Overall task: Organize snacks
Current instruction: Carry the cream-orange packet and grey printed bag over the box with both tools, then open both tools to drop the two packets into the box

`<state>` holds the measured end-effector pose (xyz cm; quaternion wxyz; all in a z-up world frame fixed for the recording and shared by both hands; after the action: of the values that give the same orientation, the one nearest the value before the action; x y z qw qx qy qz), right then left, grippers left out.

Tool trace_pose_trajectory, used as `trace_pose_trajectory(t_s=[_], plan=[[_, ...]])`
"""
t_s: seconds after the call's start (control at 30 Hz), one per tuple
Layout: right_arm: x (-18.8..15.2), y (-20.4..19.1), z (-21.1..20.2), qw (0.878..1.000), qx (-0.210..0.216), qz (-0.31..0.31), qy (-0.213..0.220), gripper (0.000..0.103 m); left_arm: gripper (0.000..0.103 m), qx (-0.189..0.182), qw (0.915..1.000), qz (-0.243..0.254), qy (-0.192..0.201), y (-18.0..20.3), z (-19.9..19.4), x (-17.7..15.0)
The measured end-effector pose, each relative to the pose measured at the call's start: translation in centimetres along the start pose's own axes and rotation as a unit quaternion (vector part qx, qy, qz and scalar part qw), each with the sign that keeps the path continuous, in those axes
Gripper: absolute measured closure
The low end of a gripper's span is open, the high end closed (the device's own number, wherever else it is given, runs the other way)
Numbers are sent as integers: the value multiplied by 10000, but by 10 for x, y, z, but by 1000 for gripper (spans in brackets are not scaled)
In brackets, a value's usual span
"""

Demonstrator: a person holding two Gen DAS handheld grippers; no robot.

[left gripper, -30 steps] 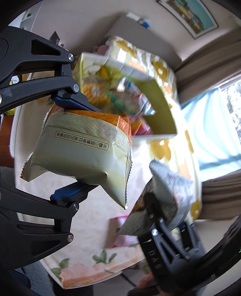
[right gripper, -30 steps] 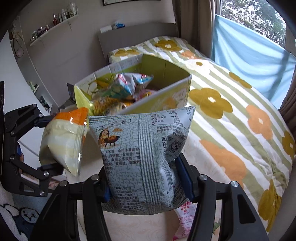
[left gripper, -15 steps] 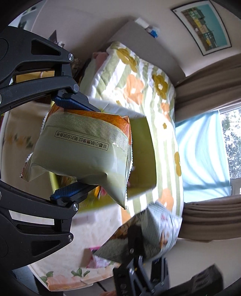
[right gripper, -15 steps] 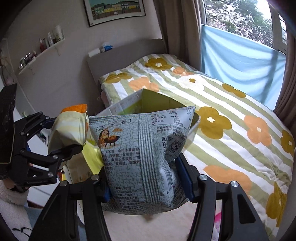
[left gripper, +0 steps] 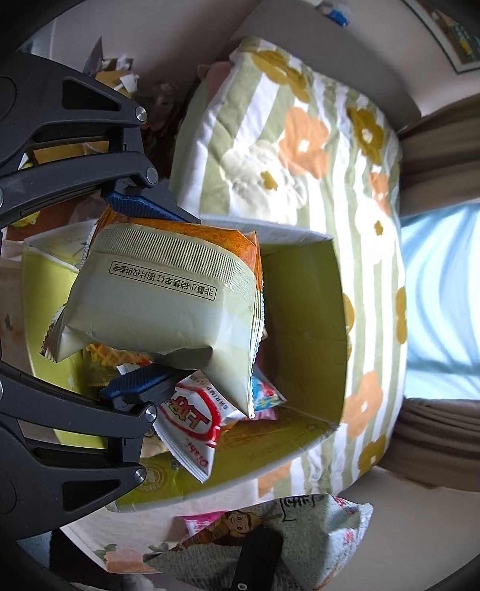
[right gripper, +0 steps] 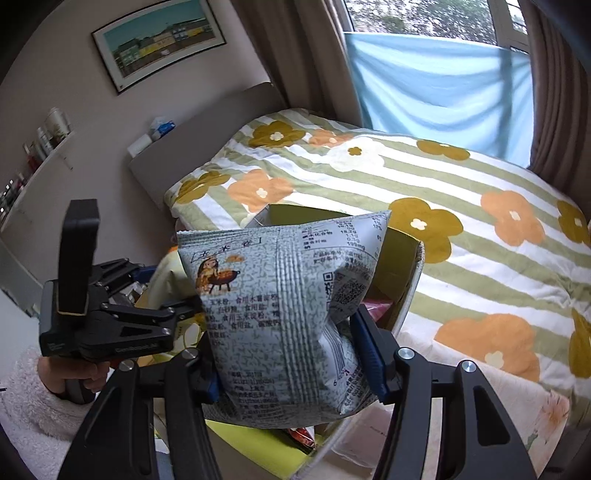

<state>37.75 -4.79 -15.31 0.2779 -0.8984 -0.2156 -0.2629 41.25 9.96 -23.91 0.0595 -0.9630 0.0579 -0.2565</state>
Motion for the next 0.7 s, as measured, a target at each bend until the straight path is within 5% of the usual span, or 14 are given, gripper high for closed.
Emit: trace_pose_trajectory(t_s=[0.13,0.23,0.7], plan=[[-9,2,9,9994,-65,322,-76,48,32,-140,9998,141,4,10,12,-4],[-17,1,16,9987,-69,463,-184,48,0,-128,9997,186,74,12,7,-5],[-37,-12,17,9973,11,662,-304,48,0,-54,10000,-7,74,-3,-18,-30]])
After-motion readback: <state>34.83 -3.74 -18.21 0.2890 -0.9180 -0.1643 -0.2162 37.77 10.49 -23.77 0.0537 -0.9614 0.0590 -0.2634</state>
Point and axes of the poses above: each gripper's, at about its wrist camera, not at the fingertips, and z roughly the way its jaws point, y to its right, x to its top, the point moved 10 cm from there along z, roughly the way its jaws point, and after that the axes turned 8 degrees about x, right-handed, at the moved point
